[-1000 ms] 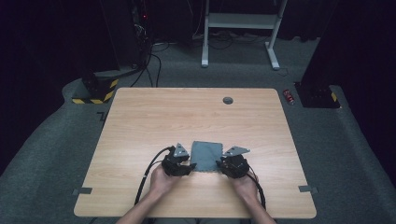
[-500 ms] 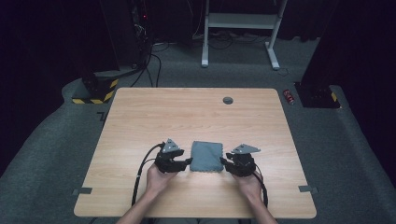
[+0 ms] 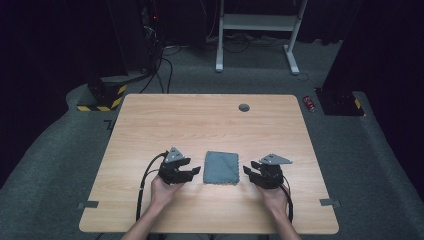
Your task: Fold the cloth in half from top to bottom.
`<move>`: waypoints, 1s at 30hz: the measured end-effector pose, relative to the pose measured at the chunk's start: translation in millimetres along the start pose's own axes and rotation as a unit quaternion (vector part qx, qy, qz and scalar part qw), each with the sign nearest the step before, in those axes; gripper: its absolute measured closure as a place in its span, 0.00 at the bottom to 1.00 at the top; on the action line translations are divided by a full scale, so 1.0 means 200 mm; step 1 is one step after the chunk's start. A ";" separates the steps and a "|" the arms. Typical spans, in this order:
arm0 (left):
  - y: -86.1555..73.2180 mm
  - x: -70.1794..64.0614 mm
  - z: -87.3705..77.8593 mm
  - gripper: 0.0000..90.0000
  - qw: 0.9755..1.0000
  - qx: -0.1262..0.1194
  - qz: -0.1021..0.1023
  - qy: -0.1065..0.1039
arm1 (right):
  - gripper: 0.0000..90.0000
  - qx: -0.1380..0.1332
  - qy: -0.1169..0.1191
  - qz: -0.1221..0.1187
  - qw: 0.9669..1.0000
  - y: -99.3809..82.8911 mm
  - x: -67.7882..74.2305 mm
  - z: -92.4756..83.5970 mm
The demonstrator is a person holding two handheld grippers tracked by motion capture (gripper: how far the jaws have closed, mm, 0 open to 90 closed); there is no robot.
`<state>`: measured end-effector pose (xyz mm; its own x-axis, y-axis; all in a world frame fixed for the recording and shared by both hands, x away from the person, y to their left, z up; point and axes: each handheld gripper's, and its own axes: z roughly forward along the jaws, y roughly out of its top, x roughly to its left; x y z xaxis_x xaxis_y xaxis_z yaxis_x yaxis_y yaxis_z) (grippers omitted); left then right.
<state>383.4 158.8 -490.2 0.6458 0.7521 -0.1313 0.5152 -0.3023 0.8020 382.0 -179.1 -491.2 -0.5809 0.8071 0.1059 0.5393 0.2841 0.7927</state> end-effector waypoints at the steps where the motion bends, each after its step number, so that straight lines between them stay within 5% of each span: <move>1: 0.00 0.00 0.00 0.47 1.000 0.000 0.000 0.000 | 0.65 0.000 0.000 0.000 1.000 0.00 0.00 0.00; 14: 0.00 0.05 -0.09 0.46 0.999 -0.022 -0.026 0.000 | 0.63 -0.014 -0.009 0.011 1.000 -0.02 -0.05 -0.07; 30: -0.10 0.13 -0.17 0.47 0.997 -0.037 -0.052 0.033 | 0.63 -0.027 -0.023 0.028 0.999 -0.06 -0.11 -0.13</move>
<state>370.3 204.5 -488.7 0.5520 0.8143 -0.1796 0.5325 -0.1784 0.8274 371.6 -213.9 -487.5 -0.5212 0.8445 0.1231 0.5360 0.2116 0.8173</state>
